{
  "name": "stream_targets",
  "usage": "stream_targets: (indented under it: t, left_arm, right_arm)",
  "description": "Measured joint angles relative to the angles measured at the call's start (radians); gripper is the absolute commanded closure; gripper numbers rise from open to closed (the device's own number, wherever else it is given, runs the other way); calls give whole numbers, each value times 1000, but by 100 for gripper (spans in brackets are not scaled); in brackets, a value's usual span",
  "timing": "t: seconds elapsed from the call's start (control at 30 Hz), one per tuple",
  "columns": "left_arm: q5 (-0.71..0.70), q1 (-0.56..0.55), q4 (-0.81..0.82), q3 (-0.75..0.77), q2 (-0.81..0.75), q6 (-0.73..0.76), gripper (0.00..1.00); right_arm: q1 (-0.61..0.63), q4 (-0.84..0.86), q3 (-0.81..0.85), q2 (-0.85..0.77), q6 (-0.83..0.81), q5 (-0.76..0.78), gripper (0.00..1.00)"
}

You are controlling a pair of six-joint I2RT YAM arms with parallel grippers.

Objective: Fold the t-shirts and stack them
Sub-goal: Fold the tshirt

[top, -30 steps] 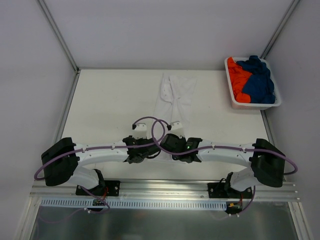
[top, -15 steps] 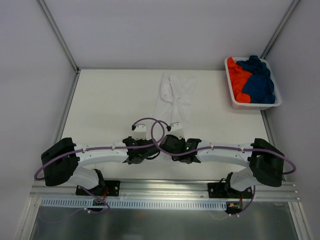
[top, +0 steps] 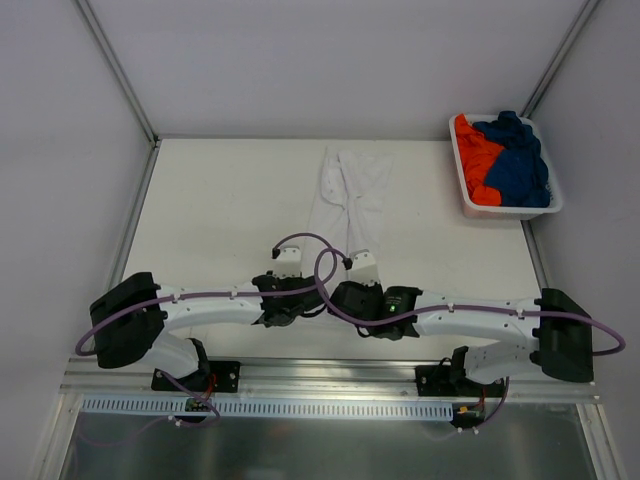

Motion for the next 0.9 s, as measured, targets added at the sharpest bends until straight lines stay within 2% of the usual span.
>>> stream_targets:
  t: [0.2, 0.57, 0.9]
  left_arm:
    - [11, 0, 4, 3, 6, -3, 67]
    - [17, 35, -26, -12, 4, -53, 67]
    - [18, 37, -27, -22, -5, -80, 67]
  right_arm:
    - [1, 24, 0, 35, -2, 0, 100]
    - [8, 297, -5, 177, -35, -93, 100]
    - [19, 390, -23, 192, -53, -123, 97]
